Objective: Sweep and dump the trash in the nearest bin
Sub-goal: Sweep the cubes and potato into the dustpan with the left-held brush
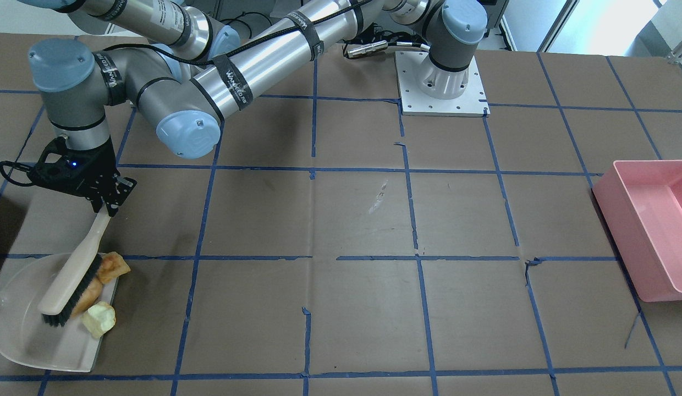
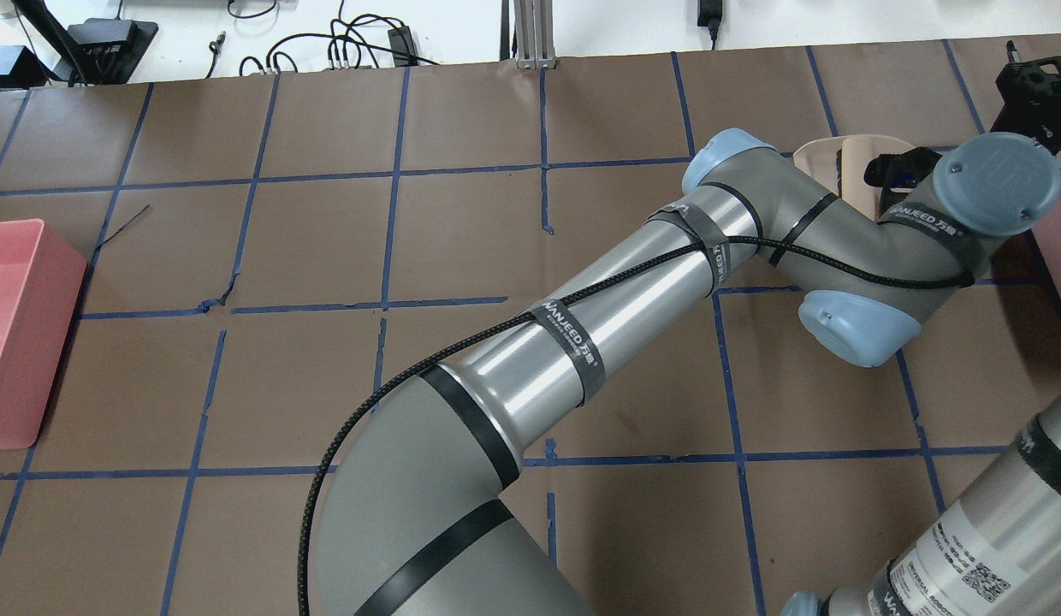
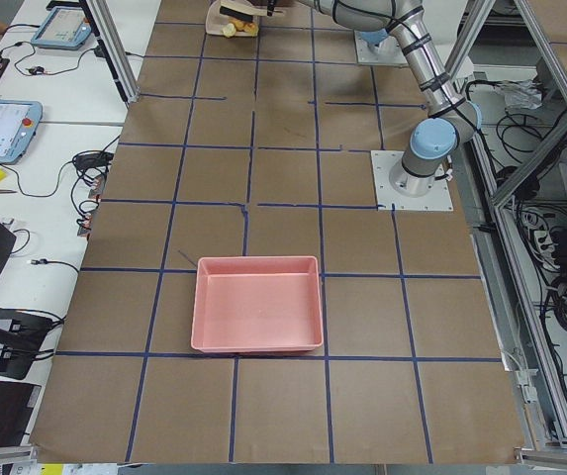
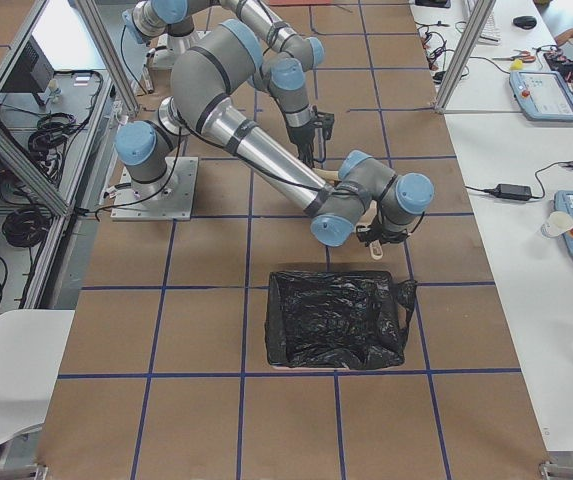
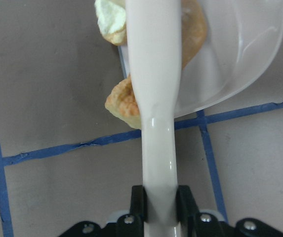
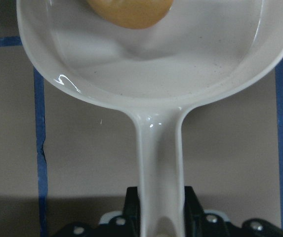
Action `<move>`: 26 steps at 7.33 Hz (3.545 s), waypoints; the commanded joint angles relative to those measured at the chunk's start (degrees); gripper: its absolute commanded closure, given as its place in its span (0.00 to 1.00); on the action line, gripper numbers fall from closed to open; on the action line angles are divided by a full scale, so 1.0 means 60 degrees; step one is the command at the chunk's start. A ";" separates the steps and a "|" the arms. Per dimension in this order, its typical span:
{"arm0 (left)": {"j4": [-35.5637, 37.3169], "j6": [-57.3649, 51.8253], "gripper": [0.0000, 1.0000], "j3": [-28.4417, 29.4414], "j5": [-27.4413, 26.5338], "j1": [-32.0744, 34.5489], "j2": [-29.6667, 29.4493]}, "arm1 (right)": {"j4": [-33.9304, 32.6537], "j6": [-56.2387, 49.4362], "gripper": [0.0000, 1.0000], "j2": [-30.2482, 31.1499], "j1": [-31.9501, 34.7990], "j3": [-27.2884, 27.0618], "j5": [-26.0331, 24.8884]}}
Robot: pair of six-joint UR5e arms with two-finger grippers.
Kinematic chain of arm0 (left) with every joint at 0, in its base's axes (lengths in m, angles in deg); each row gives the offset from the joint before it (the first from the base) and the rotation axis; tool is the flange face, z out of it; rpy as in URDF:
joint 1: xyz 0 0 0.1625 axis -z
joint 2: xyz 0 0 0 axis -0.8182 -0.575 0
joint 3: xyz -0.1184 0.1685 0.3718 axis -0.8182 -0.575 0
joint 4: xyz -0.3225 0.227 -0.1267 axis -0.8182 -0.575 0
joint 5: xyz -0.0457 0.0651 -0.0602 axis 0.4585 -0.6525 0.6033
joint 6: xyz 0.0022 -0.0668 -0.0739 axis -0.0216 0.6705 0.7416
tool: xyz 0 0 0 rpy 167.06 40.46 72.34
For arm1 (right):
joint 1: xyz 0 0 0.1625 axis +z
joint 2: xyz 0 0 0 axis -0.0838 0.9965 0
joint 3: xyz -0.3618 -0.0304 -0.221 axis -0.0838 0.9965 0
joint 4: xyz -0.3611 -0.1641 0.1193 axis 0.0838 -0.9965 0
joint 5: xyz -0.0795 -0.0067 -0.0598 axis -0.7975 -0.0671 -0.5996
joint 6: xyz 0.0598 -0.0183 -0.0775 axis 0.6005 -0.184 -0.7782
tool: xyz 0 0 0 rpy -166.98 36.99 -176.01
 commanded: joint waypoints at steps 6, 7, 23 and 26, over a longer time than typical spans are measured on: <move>-0.0721 -0.0896 1.00 -0.1516 -0.0191 -0.0700 0.1328 | 0.0025 0.0000 1.00 -0.0029 0.0005 -0.0010 0.0090; -0.0736 -0.1420 1.00 -0.1839 -0.0248 -0.0822 0.1448 | 0.0010 0.0000 1.00 -0.0029 0.0005 0.0004 0.0090; -0.0619 -0.0312 0.99 0.0543 -0.0381 0.0202 0.0058 | 0.0010 0.0118 1.00 0.0000 0.0107 0.0019 0.0163; -0.0764 -0.0545 0.99 0.0458 -0.0395 0.0320 0.0261 | 0.0010 0.0132 1.00 0.0000 0.0137 0.0019 0.0221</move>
